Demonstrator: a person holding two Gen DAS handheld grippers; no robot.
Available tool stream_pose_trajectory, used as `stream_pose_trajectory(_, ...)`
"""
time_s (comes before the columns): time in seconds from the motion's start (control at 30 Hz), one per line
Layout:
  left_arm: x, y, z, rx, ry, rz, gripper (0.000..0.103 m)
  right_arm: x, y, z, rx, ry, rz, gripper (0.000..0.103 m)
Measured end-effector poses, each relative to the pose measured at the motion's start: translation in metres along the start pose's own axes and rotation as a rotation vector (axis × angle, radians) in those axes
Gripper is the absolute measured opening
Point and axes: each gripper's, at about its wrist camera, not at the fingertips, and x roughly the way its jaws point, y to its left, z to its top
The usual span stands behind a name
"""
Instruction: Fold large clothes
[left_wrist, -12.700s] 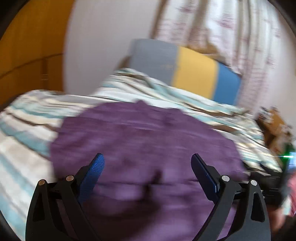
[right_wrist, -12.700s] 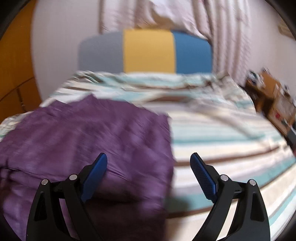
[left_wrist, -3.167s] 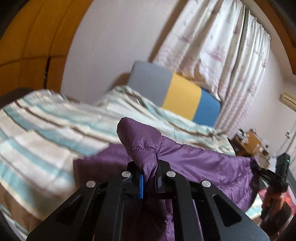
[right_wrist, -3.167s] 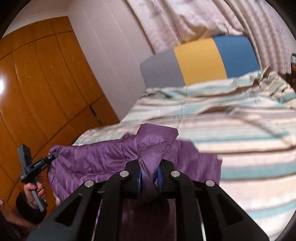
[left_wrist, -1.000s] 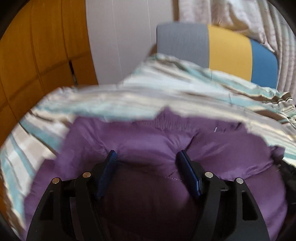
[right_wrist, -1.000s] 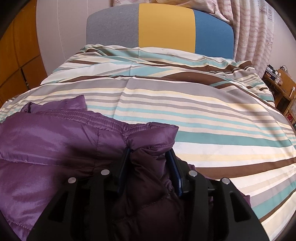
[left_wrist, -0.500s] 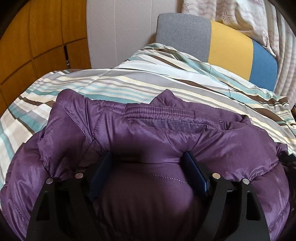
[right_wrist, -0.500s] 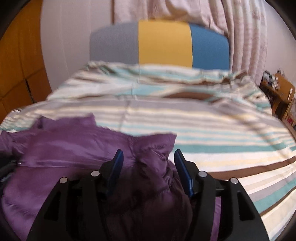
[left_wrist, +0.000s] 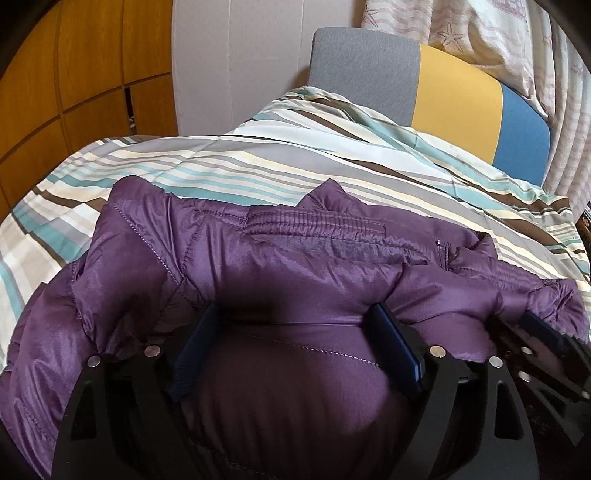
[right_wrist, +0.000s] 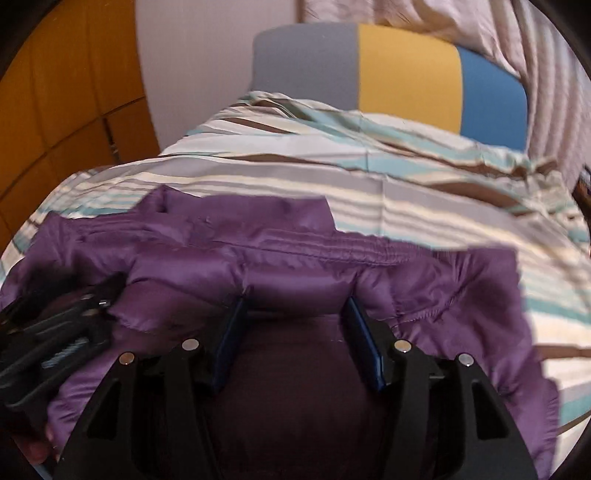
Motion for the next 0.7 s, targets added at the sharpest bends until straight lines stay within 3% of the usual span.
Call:
stream_pose_trajectory(0.33,-0.019,0.007,0.011,0.026,0.046,-0.009,0.095,0.005,0.002,-0.002,-0.013,0.007,-0.017,0.056)
stream_pose_trajectory(0.43,-0.022,0.026,0.023,0.015,0.019,0.081,0.095,0.006,0.003,-0.002,-0.013,0.006,-0.017,0.057)
stream_pose_trajectory(0.53,-0.002,0.045,0.027,0.001,0.065,0.161,0.096,0.004,0.004,-0.003,-0.013,0.004,-0.017,0.057)
stream_pose_trajectory(0.63,0.013,0.052,0.021,-0.019,0.065,0.123,0.100,0.005,0.003,-0.003,-0.013,0.003,-0.017,0.057)
stream_pose_trajectory(0.7,0.016,0.050,0.019,-0.006,0.062,0.137,0.100,0.004,0.004,-0.003,-0.013,0.004,-0.017,0.057)
